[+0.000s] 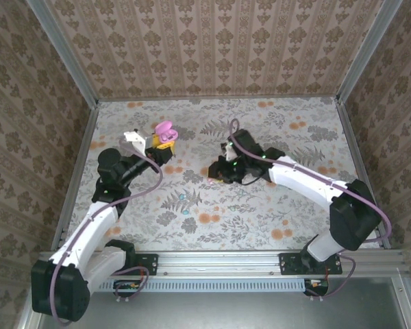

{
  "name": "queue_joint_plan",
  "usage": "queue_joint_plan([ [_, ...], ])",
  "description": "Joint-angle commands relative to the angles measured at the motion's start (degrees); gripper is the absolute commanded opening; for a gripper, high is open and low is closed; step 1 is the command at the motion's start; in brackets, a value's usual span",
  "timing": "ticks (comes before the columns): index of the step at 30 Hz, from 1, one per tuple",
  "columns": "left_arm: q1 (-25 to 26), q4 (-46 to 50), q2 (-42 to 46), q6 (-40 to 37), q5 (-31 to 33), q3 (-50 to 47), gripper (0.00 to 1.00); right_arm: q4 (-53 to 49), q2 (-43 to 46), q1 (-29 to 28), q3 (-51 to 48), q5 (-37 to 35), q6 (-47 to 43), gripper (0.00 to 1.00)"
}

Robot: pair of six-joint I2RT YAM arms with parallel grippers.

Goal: Insert the wireless bluetooth earbuds into the charging case

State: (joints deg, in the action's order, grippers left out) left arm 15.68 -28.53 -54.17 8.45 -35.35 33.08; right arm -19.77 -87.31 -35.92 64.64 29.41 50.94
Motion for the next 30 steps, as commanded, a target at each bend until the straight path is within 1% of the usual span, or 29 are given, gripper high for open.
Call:
queue_joint_plan([
  [1, 0.46, -4.44, -2.47, 1.79, -3.03, 3.61, 0.37, 8.84, 2.36, 4.72, -1.09, 14.36, 0.31, 0.20],
  [4, 0.81, -5.81, -5.26, 1.92, -3.94, 5.32, 0.37, 13.92, 2.84, 9.02, -1.10, 21.09, 2.55, 0.20],
  [7, 1.17, -7.76, -8.07, 2.82, -5.57, 6.97, 0.38, 19.16, 3.01, 12.31, -0.71, 25.93, 5.85, 0.20],
  [9, 1.37, -8.33, -10.08, 3.22, -6.77, 8.48, 0.37, 19.62, 3.31, 13.93, 0.53, 27.28, 6.31, 0.20],
  [12, 1.60, -8.36, -13.51, 4.08, -8.82, 11.35, 0.37, 16.92, 3.70, 15.93, 3.39, 27.67, 6.10, 0.20],
  [17, 2.41, -5.67, -17.60, 7.24, -12.43, 16.24, 0.37, 16.87, 4.10, 17.63, 7.25, 28.51, 8.13, 0.20],
  [20, 2.90, -7.48, -17.54, 7.43, -13.99, 15.17, 0.37, 15.74, 4.25, 17.70, 8.27, 28.09, 7.46, 0.20],
  [23, 3.92, -8.57, -16.03, 2.95, -14.53, 12.00, 0.37, 17.15, 5.12, 17.70, 7.16, 27.91, 6.10, 0.20],
  [25, 4.67, -7.61, -14.74, 0.63, -14.91, 11.29, 0.37, 20.14, 5.39, 17.71, 6.23, 27.84, 7.80, 0.20],
  [28, 5.89, -1.99, -12.68, -2.59, -14.25, 12.00, 0.37, 24.89, 3.91, 17.65, 6.90, 30.80, 11.64, 0.20],
  [30, 6.75, -1.94, -10.99, -2.51, -12.64, 11.06, 0.37, 26.24, 2.83, 17.69, 8.07, 33.55, 12.65, 0.20],
])
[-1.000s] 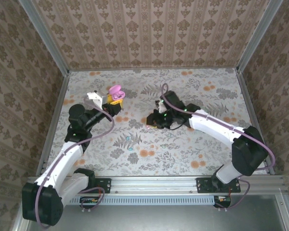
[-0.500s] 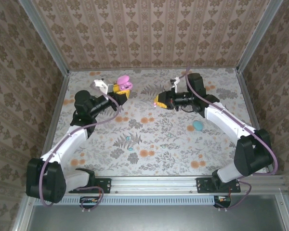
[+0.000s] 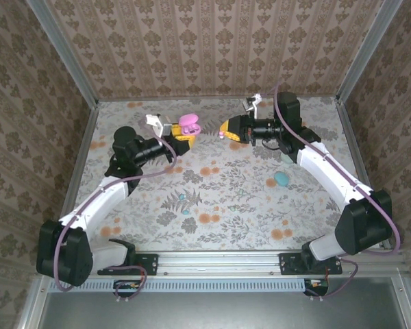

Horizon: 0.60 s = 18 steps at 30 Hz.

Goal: Insert the wireless bluetooth earbuds into the charging case

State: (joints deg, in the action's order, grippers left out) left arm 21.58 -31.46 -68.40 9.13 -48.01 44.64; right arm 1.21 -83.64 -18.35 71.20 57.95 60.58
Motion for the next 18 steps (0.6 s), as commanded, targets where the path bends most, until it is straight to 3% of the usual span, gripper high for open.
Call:
queue_joint_plan([
  [1, 1.30, 0.43, 4.11, -3.21, 0.85, -1.30, 0.37, 5.51, -1.29, 0.15, 2.28, 6.66, 2.93, 0.20],
  [9, 1.84, 2.20, 2.72, -5.69, -1.57, -0.13, 0.37, 4.67, -4.18, 0.11, 5.78, 9.90, 1.12, 0.20],
  [18, 1.88, 0.17, -1.97, -5.56, -3.54, 3.51, 0.37, 12.76, -6.41, 0.07, 5.84, 12.81, 7.86, 0.20],
])
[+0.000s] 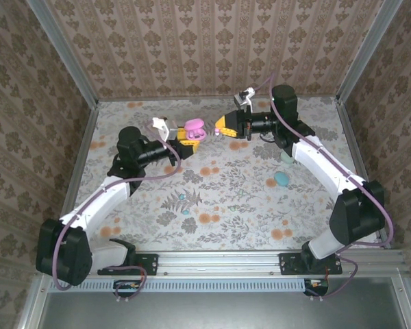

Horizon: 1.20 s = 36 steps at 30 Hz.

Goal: Insert the wireless bluetooth earbuds into the charging case

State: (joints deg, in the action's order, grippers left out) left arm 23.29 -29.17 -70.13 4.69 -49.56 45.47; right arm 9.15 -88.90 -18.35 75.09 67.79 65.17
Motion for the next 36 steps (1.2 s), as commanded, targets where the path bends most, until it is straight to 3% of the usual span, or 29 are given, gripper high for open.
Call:
queue_joint_plan([
  [1, 0.17, -2.04, -0.59, -1.37, -2.12, 3.07, 0.37, 4.54, -1.37, 0.07, 2.20, 3.23, 3.17, 0.21],
  [7, 0.18, -2.12, -1.55, -1.76, -2.53, 3.69, 0.37, 1.28, -1.24, 0.02, 2.92, 2.36, 0.44, 0.21],
  [15, 0.18, -1.95, -2.11, -1.32, -4.61, 4.08, 0.37, -16.07, 2.22, -1.39, 5.49, -7.87, -15.71, 0.20],
  [36, 0.44, -2.56, -4.32, 0.37, -6.88, 5.90, 0.37, -21.80, 2.78, -6.52, 9.79, -18.01, -24.61, 0.20],
])
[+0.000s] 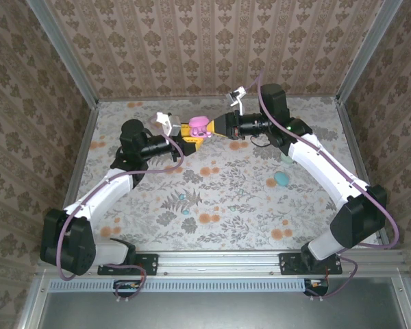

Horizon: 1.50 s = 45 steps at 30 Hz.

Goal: Insert the wireless bluetooth earbuds into the charging case

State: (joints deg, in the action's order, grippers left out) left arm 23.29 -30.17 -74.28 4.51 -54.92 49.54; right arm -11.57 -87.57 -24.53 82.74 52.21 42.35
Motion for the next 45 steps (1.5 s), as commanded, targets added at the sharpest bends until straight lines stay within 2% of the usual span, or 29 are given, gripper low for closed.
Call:
queue_joint_plan([
  [1, 0.53, -1.56, -0.16, 0.45, -1.44, 1.81, 0.37, -0.95, 1.40, -0.38, 2.25, -2.85, -1.96, 0.20],
  [31, 1.26, -0.15, -0.51, -0.12, -1.53, 2.55, 0.37, 2.60, 1.41, -2.44, 1.55, -8.85, -0.87, 0.19],
  [45, 1.32, -2.51, -0.78, 1.65, -1.30, 2.60, 0.37, -5.01, 1.33, -3.76, 1.90, -14.75, -7.93, 0.21],
])
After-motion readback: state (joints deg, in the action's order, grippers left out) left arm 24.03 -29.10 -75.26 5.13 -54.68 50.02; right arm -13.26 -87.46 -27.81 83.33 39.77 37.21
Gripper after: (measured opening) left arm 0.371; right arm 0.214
